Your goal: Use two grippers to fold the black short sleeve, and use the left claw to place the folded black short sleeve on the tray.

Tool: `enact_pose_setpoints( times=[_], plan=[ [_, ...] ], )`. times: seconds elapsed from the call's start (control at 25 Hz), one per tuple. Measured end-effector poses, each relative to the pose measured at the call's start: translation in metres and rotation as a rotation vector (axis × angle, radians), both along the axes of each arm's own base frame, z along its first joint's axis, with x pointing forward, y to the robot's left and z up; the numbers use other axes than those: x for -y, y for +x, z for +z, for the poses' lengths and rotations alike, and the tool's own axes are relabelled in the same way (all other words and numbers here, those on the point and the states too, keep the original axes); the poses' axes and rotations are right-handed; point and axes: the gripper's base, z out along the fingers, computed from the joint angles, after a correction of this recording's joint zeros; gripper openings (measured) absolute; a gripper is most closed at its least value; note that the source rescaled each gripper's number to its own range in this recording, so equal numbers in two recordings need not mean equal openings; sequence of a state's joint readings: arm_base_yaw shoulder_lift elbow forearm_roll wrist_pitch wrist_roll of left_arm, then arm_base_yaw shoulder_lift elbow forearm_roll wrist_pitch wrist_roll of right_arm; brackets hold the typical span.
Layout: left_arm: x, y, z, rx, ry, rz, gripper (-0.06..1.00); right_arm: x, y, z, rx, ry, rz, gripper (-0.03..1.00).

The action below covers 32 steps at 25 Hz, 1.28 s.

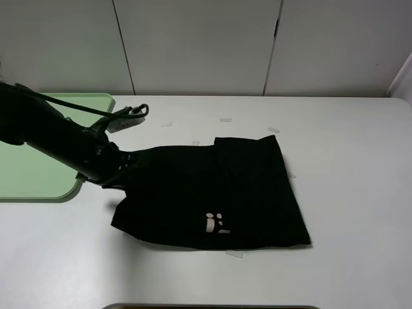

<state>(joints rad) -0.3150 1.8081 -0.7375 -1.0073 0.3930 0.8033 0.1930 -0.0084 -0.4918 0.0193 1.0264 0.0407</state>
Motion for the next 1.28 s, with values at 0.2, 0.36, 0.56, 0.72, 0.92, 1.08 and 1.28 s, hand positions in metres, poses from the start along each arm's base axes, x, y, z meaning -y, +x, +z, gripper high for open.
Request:
enact_pose_setpoints(
  times=[0.2,0.36,0.56,0.72,0.92,1.08,1.28],
  plan=[
    [-0.039,-0.002,0.02,0.01,0.175,-0.015,0.03,0.0,0.0,0.0,0.0,0.0,0.0,1.0],
    [-0.057,-0.008,0.034,0.017,0.302,-0.046,0.03,0.0,0.0,0.0,0.001,-0.001,0.0,1.0],
    [-0.052,-0.014,0.052,0.06,0.29,-0.038,0.03,0.0,0.0,0.0,0.001,-0.001,0.0,1.0],
    [-0.033,-0.018,0.057,0.083,0.21,-0.072,0.03,0.0,0.0,0.0,0.001,-0.001,0.0,1.0],
    [0.012,-0.026,0.066,0.176,0.076,-0.173,0.03,0.0,0.0,0.0,0.001,-0.001,0.0,1.0],
    [0.033,-0.026,0.076,0.242,0.024,-0.222,0.02,0.0,0.0,0.0,0.001,-0.001,0.0,1.0],
    [0.044,-0.027,0.079,0.303,0.02,-0.253,0.02,0.0,0.0,0.0,0.001,-0.001,0.0,1.0]
  ],
)
